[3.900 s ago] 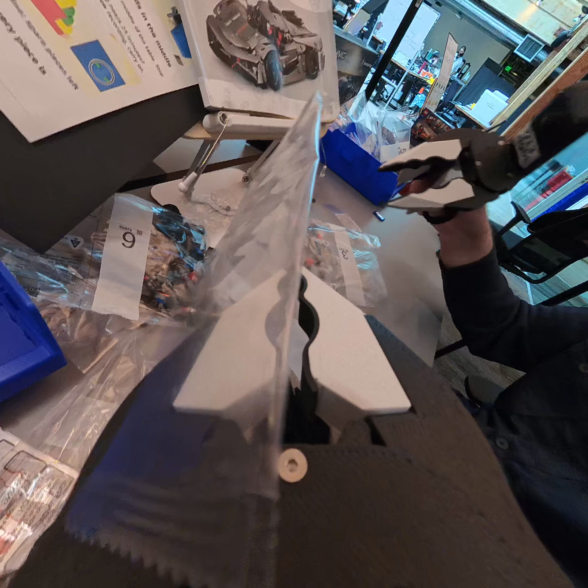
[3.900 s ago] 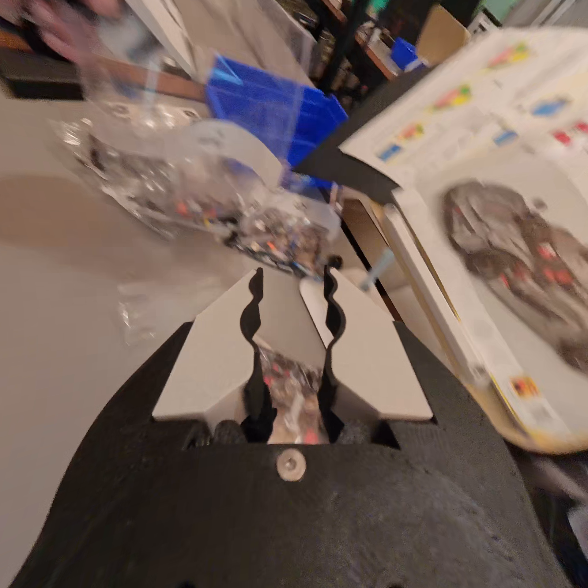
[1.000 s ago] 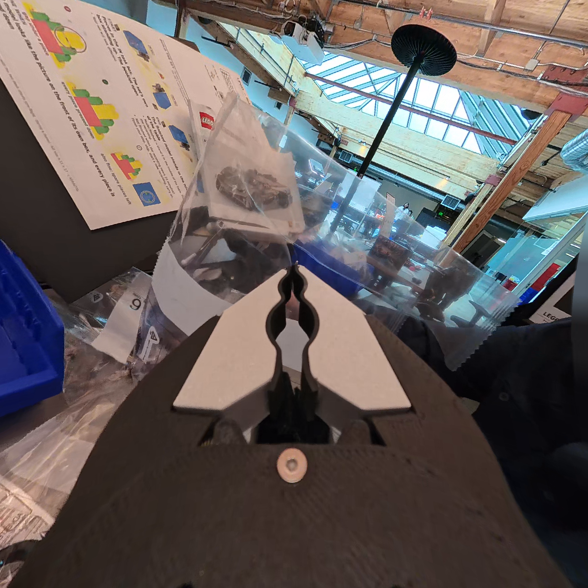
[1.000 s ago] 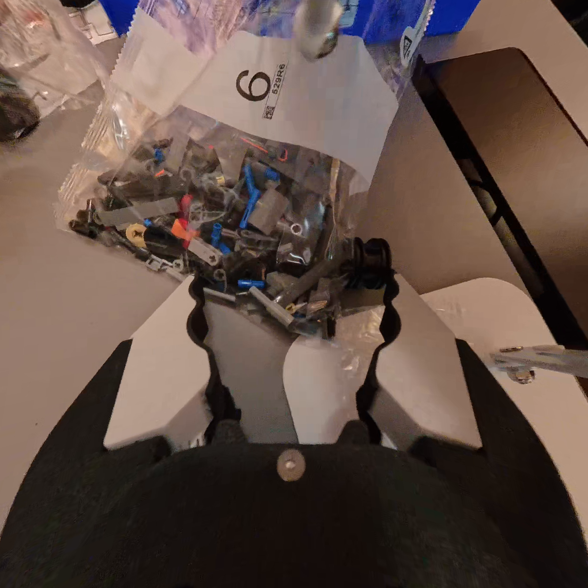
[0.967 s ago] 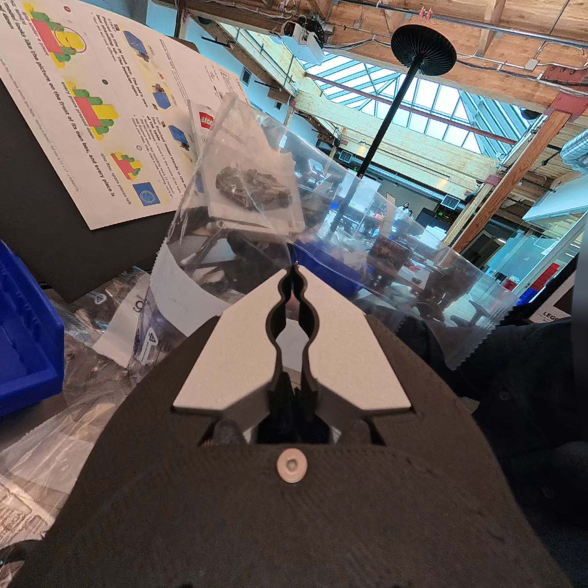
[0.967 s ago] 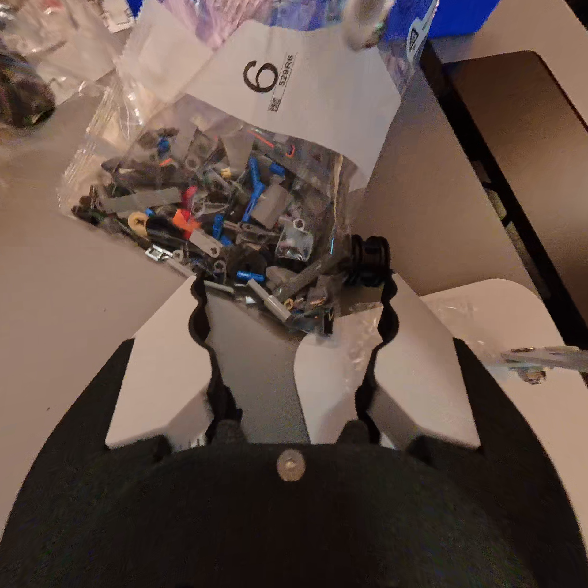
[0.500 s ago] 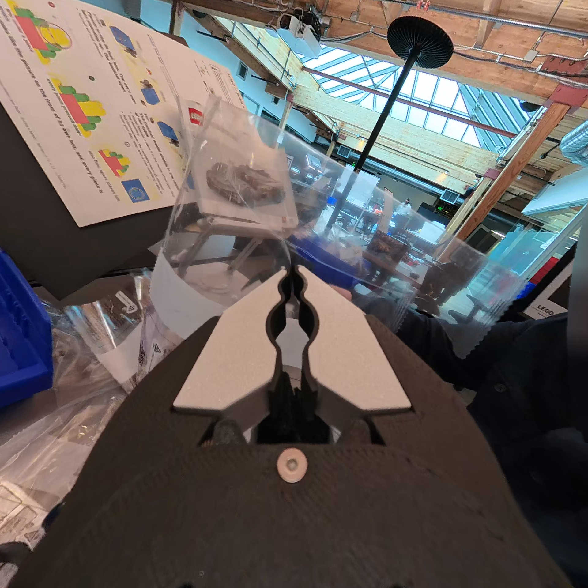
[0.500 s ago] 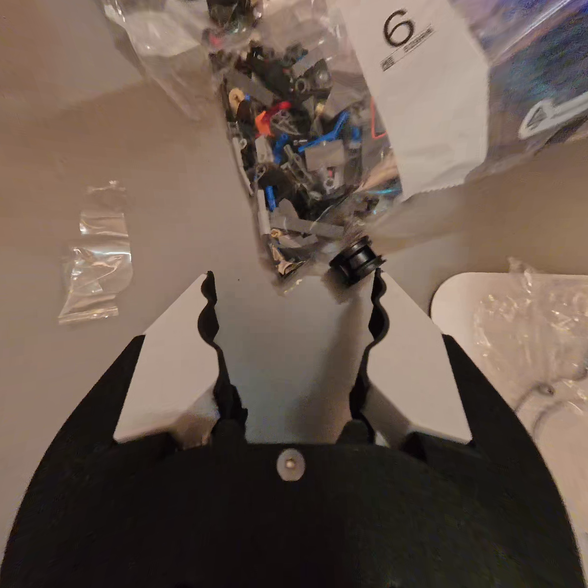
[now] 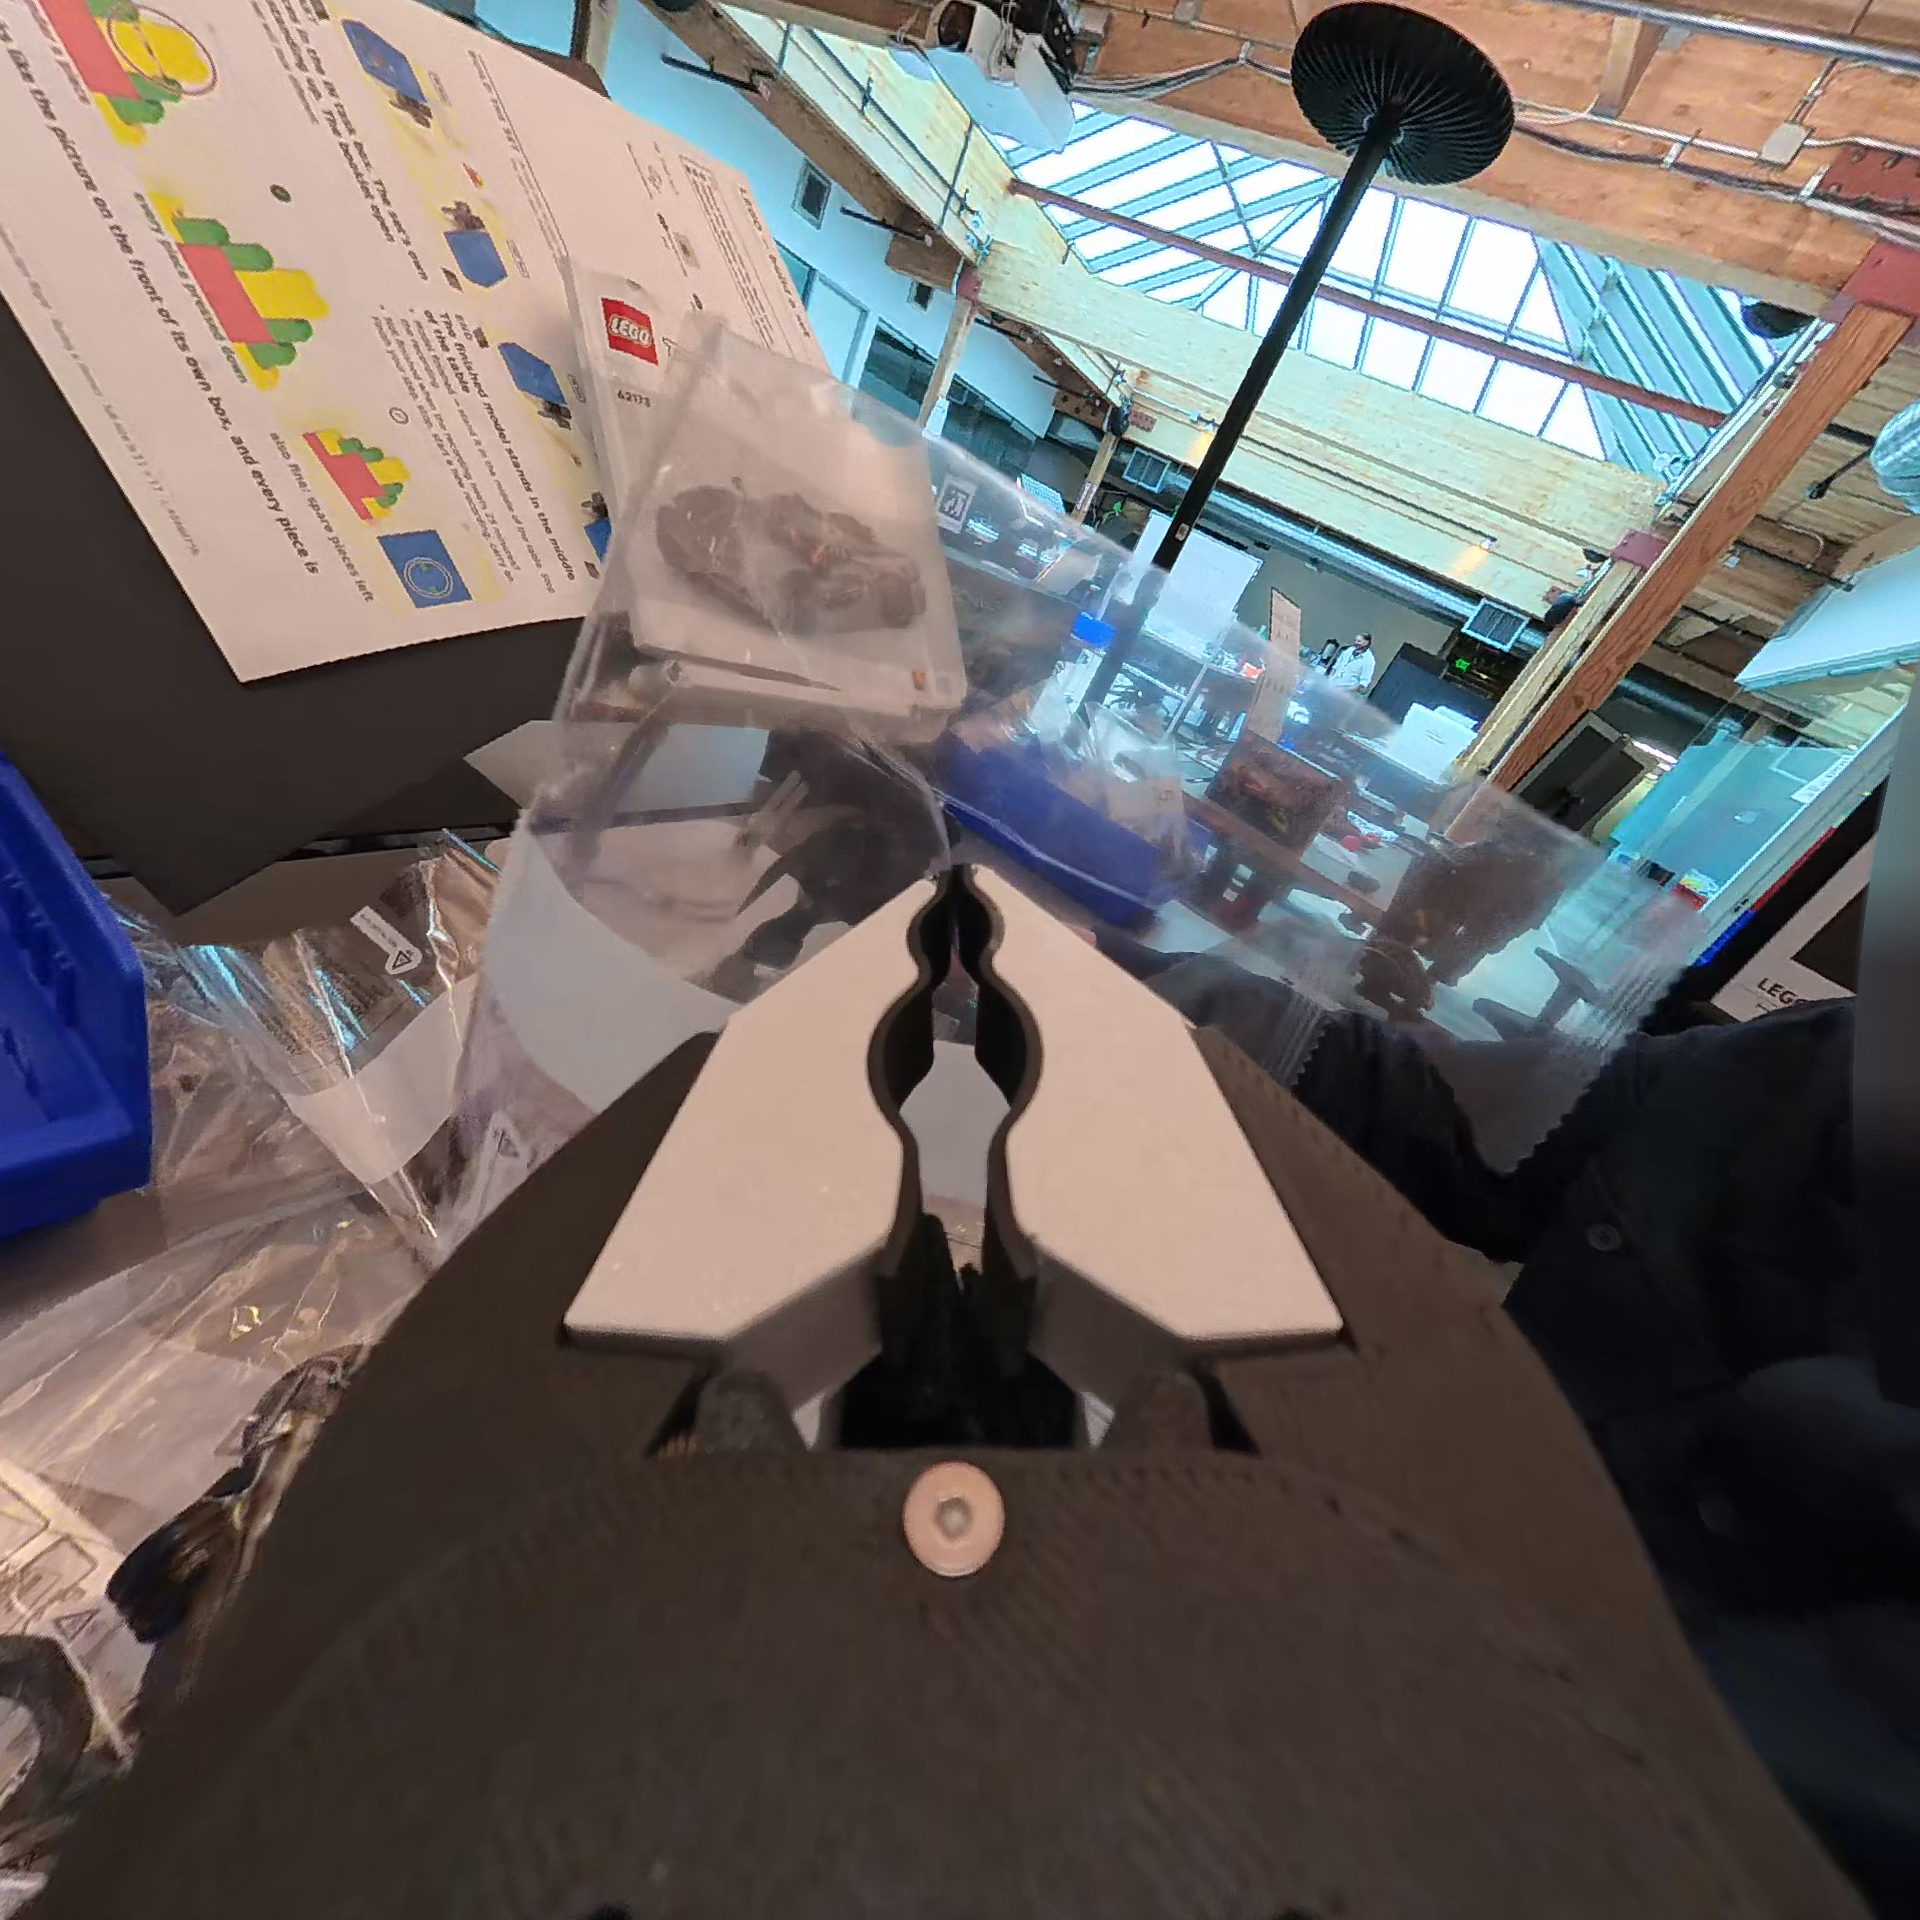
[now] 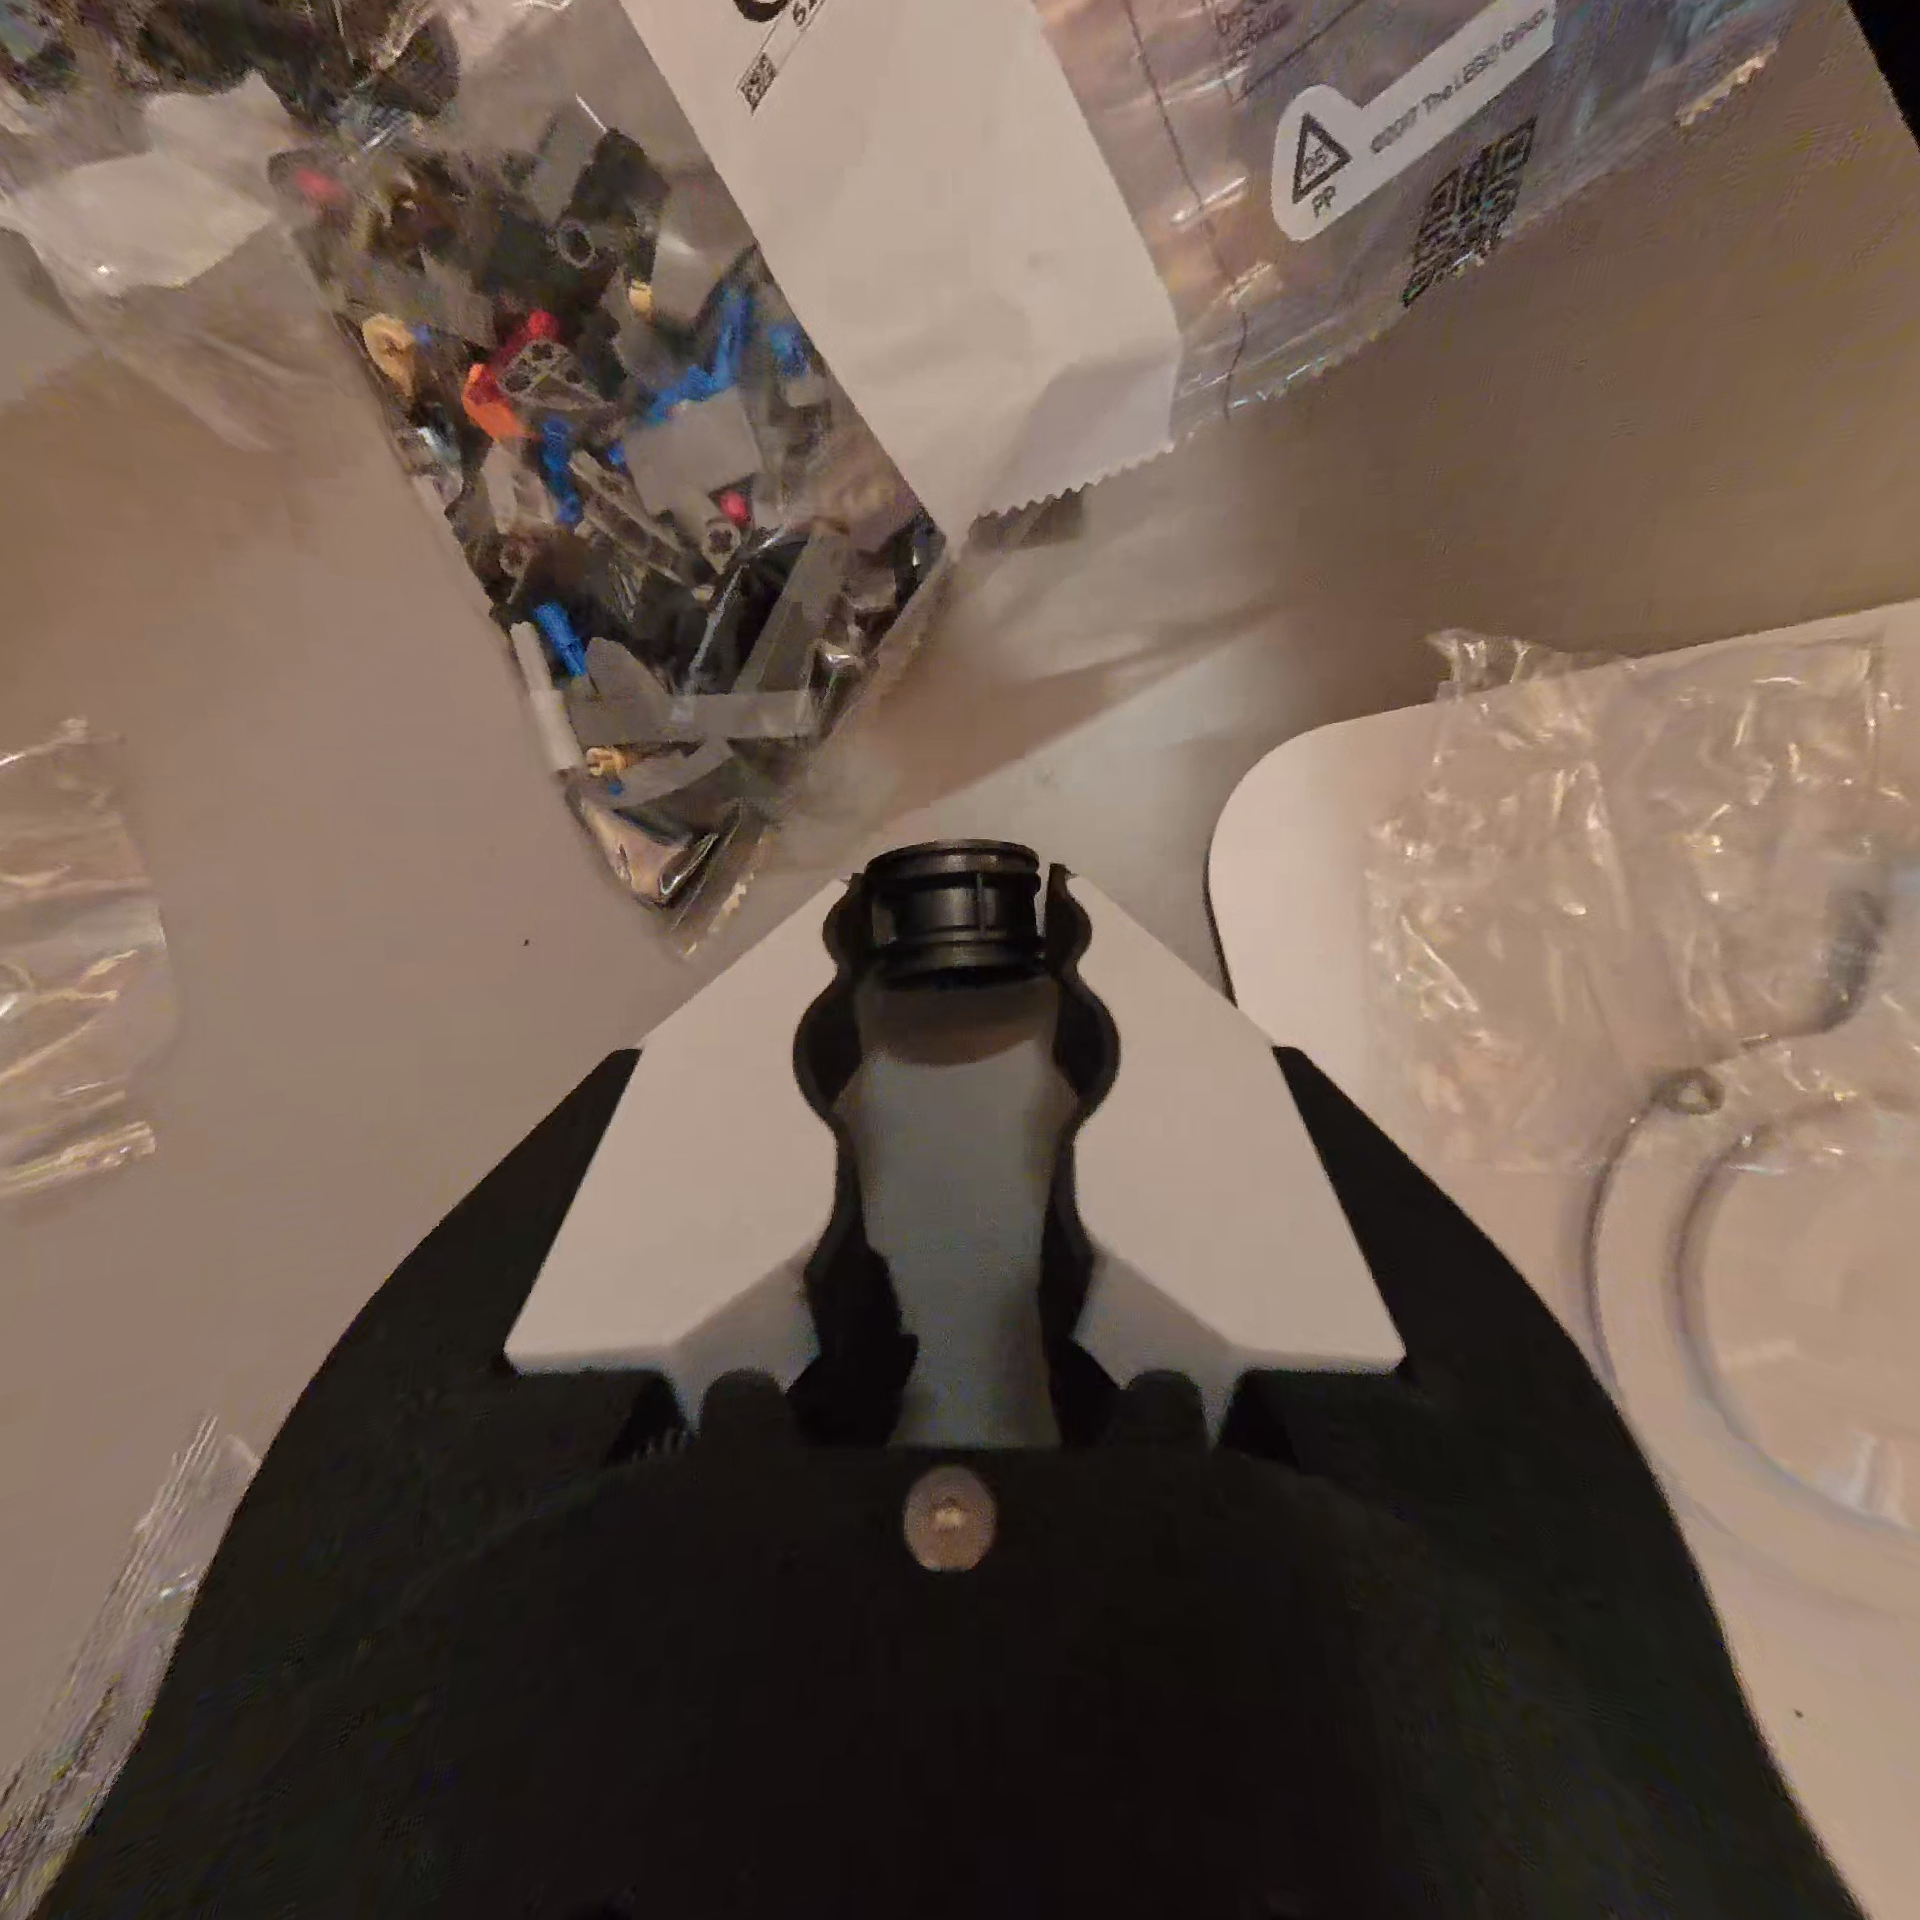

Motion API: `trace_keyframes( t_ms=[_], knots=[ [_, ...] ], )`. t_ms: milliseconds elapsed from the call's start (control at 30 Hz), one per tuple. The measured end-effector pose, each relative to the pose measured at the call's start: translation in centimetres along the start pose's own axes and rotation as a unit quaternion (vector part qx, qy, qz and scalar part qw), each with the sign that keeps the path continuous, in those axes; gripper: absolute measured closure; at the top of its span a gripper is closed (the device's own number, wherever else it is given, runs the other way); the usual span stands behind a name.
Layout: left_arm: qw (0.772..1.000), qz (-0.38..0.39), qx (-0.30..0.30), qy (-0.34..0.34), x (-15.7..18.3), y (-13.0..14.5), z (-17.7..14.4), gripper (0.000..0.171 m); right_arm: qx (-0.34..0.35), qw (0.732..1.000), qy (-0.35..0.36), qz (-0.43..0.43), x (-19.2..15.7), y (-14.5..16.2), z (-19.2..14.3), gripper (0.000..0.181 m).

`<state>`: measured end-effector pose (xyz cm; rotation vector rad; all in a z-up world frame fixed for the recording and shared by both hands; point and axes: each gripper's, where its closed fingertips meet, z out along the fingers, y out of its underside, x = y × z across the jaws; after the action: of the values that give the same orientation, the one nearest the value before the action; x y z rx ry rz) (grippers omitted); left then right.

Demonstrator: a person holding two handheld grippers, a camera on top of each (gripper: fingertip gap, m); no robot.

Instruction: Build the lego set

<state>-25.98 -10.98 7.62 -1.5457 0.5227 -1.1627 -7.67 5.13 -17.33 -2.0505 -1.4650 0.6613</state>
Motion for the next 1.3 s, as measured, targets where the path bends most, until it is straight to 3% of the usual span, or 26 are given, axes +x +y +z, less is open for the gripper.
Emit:
trace_keyframes(
  t_ms=[367, 600, 867, 967, 1033, 1133, 1300],
  knots=[
    [1.000, 0.006, 0.013, 0.001, 1.0, -0.6, 0.8, 0.171, -0.006, 0.999, 0.003, -0.044, -3.1, -0.4, -4.8, 0.150],
    [0.999, -0.015, -0.021, 0.044, 3.0, 3.2, 7.8, 0.171, 0.033, 0.999, 0.003, -0.033, -5.8, -0.4, -10.1, 0.150],
    [0.996, -0.028, 0.003, 0.086, 5.1, 5.5, 15.9, 0.171, 0.084, 0.996, 0.026, -0.017, -7.6, 0.5, -15.7, 0.150],
    [0.996, -0.039, -0.019, 0.073, 4.2, 7.8, 19.2, 0.171, 0.094, 0.995, 0.041, -0.002, -7.3, 1.2, -17.0, 0.150],
    [0.996, -0.023, -0.068, 0.060, 4.0, 10.2, 21.5, 0.171, 0.094, 0.994, 0.055, 0.021, -6.7, 2.3, -17.8, 0.150],
    [0.988, -0.059, -0.093, 0.107, 5.5, 12.2, 24.5, 0.171, 0.118, 0.988, 0.078, 0.057, -5.8, 3.6, -19.7, 0.150],
    [0.984, -0.032, -0.125, 0.119, 7.0, 13.8, 26.8, 0.145, 0.172, 0.975, 0.102, 0.096, -5.1, 5.1, -23.0, 0.151]
  ],
)
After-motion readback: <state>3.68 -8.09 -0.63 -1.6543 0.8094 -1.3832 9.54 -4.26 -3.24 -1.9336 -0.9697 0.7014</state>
